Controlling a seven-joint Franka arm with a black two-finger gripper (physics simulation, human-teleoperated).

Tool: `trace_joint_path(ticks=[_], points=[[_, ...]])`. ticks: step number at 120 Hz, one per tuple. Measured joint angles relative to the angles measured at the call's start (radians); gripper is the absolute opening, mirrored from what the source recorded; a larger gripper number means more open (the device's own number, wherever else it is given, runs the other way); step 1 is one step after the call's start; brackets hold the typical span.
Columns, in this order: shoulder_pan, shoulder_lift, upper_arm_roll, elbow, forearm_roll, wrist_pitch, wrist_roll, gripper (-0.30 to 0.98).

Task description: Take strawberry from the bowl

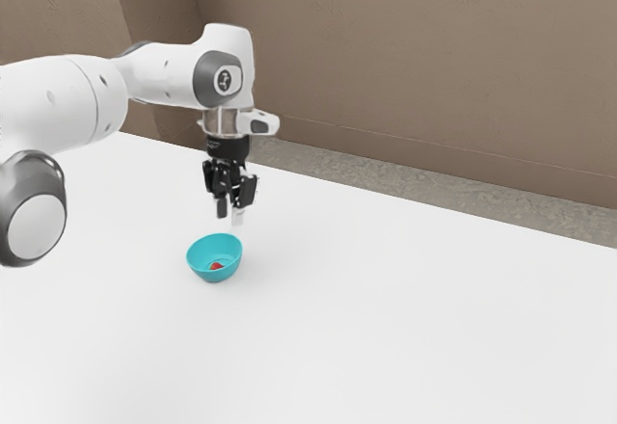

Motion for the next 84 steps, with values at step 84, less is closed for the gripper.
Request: trace_joint_path(ticks=[84], points=[[0.097,0.145,0.000,-0.013,-0.094,0.004,0.118,0.27]])
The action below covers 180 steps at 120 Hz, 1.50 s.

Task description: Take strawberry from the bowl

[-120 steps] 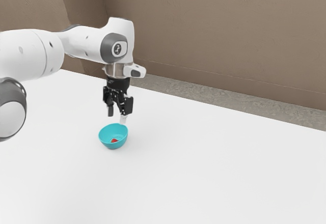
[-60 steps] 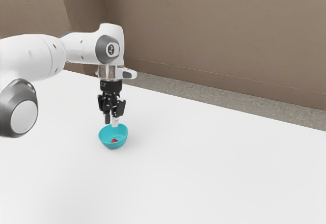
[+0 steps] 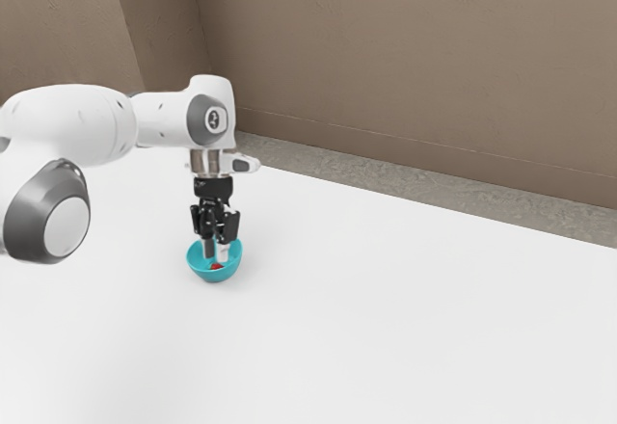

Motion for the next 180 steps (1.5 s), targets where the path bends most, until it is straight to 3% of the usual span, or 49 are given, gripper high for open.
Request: trace_joint_path(ticks=[70,78,92,126,145,180], points=[[0.050,0.103,-0.001,0.075,-0.015,0.052,0.067,0.30],[0.051,0.110,-0.001,0.077,-0.013,0.052,0.065,0.41],[0.051,0.113,-0.003,0.077,-0.008,0.047,0.047,0.47],[0.050,0.109,-0.004,0.078,-0.010,0.053,0.036,0.38],[0.048,0.102,-0.005,0.077,-0.014,0.060,0.050,0.14],[0.049,0.113,-0.007,0.075,-0.015,0.066,0.068,0.12]])
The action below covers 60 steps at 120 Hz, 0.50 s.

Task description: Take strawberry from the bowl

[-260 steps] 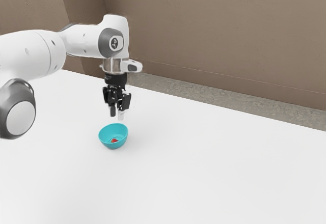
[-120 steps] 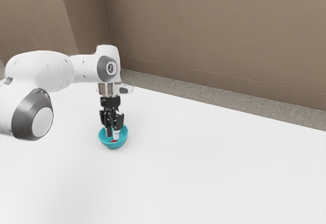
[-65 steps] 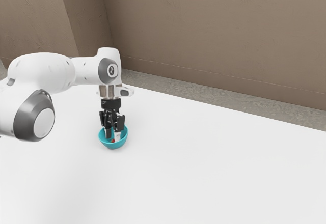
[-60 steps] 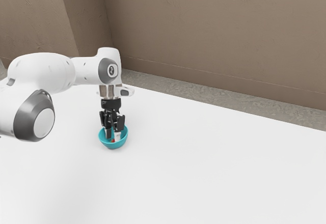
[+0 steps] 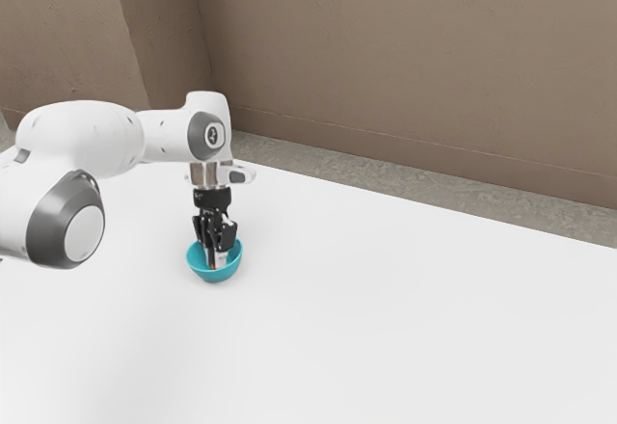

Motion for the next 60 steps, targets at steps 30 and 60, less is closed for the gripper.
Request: trace_joint_path(ticks=[30,60], points=[[0.000,0.007,0.000,-0.001,0.001,-0.007,-0.004,0.18],[0.000,-0.001,-0.005,0.001,0.003,-0.003,-0.005,0.08]])
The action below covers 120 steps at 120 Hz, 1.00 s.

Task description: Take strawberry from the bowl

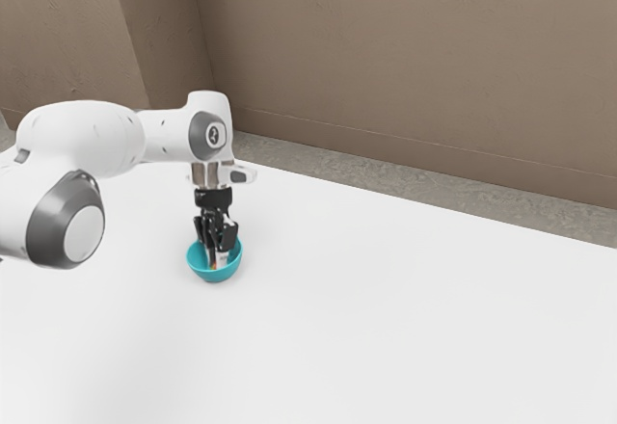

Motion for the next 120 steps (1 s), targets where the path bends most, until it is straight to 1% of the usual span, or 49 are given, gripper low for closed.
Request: trace_joint_path(ticks=[18,28,32,38,46,52,59,71,87,91,96,104,112,120], points=[[-0.001,-0.033,-0.001,0.000,0.007,0.002,0.005,0.07],[-0.006,-0.105,-0.001,-0.011,0.011,0.002,0.007,0.06],[-0.015,-0.145,-0.001,-0.040,0.012,0.002,0.007,0.06],[-0.061,-0.190,0.000,-0.073,0.015,0.001,0.005,0.06],[-0.163,-0.208,0.002,-0.086,0.016,-0.005,-0.002,0.07],[-0.224,-0.206,0.001,-0.088,0.013,-0.008,-0.009,0.07],[-0.255,-0.178,-0.012,-0.056,0.010,-0.015,-0.018,0.07],[-0.268,-0.116,-0.025,0.012,0.005,-0.029,-0.034,0.09],[-0.267,-0.070,-0.027,0.029,-0.001,-0.035,-0.050,0.13],[-0.267,-0.063,-0.027,0.030,-0.002,-0.034,-0.053,0.17],[-0.268,-0.071,-0.029,0.030,-0.004,-0.033,-0.057,0.25],[-0.270,-0.136,-0.036,0.020,-0.004,-0.036,-0.063,0.37],[-0.273,-0.250,-0.053,-0.006,-0.002,-0.042,-0.070,0.45],[-0.275,-0.418,-0.071,-0.093,0.022,-0.044,-0.088,0.52]])
